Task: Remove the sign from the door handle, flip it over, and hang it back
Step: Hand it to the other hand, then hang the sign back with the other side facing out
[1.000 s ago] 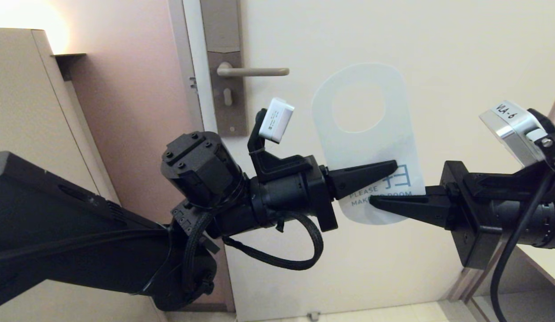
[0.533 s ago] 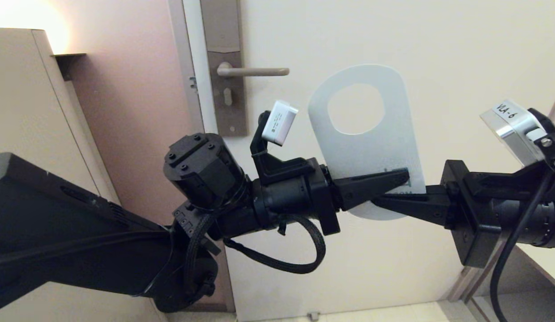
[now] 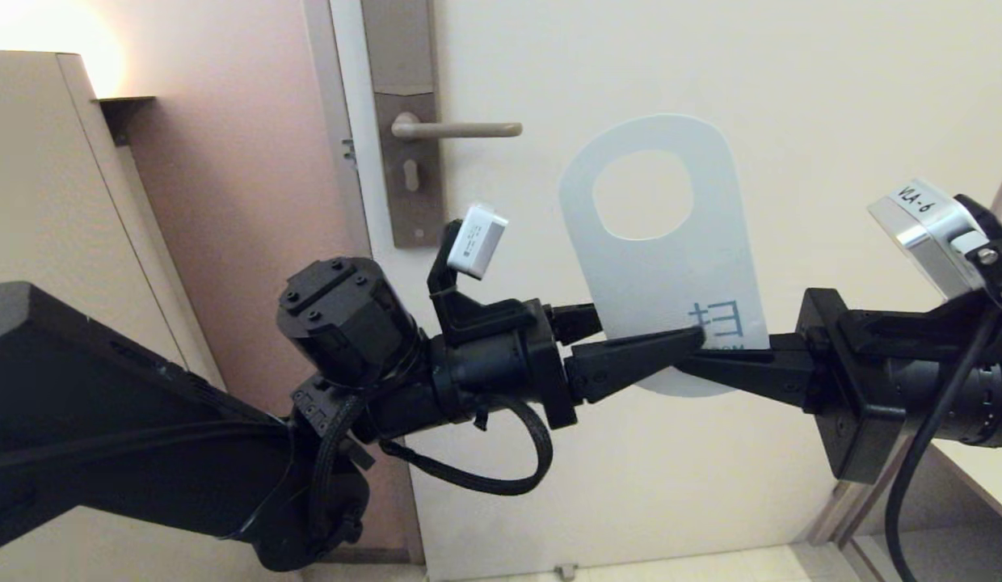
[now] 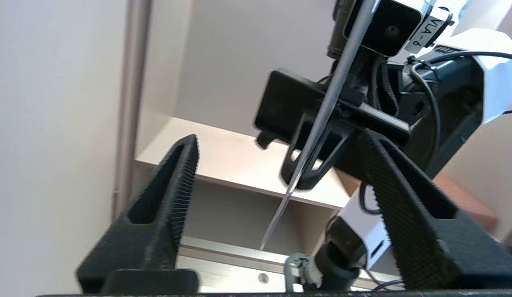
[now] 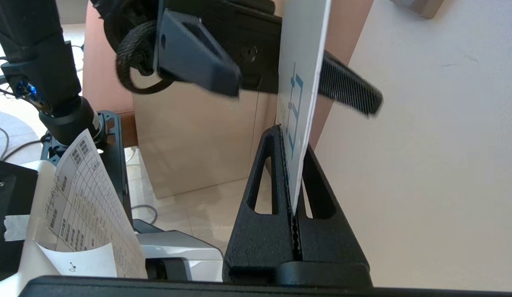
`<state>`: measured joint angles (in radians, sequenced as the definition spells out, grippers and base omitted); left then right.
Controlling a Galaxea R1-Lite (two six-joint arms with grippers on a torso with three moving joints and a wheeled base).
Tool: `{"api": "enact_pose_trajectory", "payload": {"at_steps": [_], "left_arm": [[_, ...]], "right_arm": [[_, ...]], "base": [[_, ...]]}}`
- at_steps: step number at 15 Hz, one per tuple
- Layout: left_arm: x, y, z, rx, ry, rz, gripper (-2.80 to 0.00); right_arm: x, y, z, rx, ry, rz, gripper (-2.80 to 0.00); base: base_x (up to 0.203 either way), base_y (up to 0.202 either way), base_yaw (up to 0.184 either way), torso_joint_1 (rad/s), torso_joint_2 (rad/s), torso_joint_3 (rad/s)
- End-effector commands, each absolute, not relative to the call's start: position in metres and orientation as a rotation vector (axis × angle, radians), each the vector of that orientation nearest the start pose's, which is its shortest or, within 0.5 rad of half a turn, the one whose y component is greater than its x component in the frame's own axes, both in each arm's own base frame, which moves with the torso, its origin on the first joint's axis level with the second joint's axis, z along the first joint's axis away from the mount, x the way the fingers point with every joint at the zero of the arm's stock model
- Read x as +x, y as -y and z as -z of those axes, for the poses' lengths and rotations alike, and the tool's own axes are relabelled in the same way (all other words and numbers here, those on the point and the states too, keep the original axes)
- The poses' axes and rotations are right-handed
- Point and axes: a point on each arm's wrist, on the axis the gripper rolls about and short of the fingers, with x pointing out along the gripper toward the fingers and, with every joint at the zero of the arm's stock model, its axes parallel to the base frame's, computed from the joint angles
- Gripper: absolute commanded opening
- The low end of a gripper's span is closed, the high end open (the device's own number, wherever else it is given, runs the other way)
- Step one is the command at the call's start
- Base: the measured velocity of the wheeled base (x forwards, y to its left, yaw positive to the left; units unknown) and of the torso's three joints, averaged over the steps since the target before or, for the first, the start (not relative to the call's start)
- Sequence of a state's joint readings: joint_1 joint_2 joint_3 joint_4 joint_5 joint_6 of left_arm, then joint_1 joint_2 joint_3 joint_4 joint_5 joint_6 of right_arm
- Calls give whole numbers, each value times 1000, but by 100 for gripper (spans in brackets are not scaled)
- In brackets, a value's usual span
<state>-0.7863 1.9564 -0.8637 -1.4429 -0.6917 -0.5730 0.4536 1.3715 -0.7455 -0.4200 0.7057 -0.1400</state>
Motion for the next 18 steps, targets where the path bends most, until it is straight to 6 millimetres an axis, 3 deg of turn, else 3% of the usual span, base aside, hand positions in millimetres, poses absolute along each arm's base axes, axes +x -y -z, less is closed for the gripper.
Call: {"api": "enact_pose_trajectory", "payload": {"at_steps": [1, 9, 15, 16, 18], "left_arm": [[241, 250, -188, -477, -39, 1512, 0], [234, 206, -174, -418, -49, 1397, 0], [233, 201, -177, -381, -7, 1374, 0], [232, 200, -177, -379, -3, 1371, -280], [232, 200, -179, -381, 3, 1371, -280]], "right_arm": [[193, -110, -233, -97, -132, -1173, -280], [196, -106, -230, -93, -144, -1148, -280], [194, -104, -228, -94, -150, -1143, -280], [194, -103, -228, -94, -148, -1141, -280], [193, -103, -226, -94, -154, -1142, -280]], "base": [[0, 0, 0, 0, 0, 0], [0, 0, 0, 0, 0, 0], [0, 0, 0, 0, 0, 0], [0, 0, 0, 0, 0, 0], [0, 0, 0, 0, 0, 0]]}}
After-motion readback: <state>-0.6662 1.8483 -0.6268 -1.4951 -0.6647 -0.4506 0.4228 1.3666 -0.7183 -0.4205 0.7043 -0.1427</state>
